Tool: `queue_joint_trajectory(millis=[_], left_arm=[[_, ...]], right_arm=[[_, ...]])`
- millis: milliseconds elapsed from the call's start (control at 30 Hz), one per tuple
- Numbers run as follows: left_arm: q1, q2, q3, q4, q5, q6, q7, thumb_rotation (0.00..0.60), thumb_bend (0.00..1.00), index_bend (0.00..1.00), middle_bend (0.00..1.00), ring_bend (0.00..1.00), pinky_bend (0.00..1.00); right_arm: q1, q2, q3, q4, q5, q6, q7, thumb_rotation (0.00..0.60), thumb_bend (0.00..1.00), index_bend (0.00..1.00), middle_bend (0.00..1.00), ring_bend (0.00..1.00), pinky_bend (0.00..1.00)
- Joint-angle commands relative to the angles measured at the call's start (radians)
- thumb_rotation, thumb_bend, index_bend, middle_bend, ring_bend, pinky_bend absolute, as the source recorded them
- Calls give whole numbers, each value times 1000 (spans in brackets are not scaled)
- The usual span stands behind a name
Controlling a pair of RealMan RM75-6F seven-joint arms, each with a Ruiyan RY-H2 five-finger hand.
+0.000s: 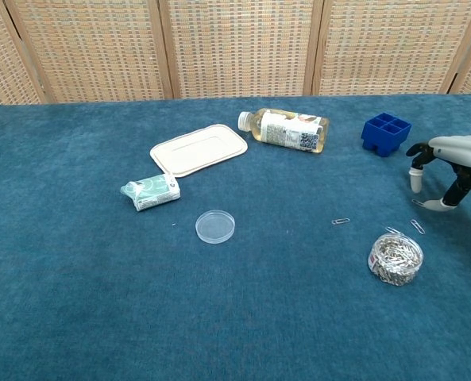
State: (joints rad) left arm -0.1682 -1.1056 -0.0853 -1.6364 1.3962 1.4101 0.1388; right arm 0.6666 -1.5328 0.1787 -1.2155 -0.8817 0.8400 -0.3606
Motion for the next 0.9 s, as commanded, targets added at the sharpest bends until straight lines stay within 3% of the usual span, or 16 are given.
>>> queue_joint_trajectory(millis=[33, 900], left_arm=[[-1, -1, 0, 0, 0, -1, 1, 600, 0, 0, 0, 0, 0], [-5, -5, 2, 3, -7, -12, 5, 600, 0, 0, 0, 0, 0]], right_arm=[[7, -21, 18, 10, 38, 1, -7, 600, 301, 476, 55, 0, 0], [11, -90, 19, 128, 73, -4, -11, 600, 302, 481, 56, 0, 0]])
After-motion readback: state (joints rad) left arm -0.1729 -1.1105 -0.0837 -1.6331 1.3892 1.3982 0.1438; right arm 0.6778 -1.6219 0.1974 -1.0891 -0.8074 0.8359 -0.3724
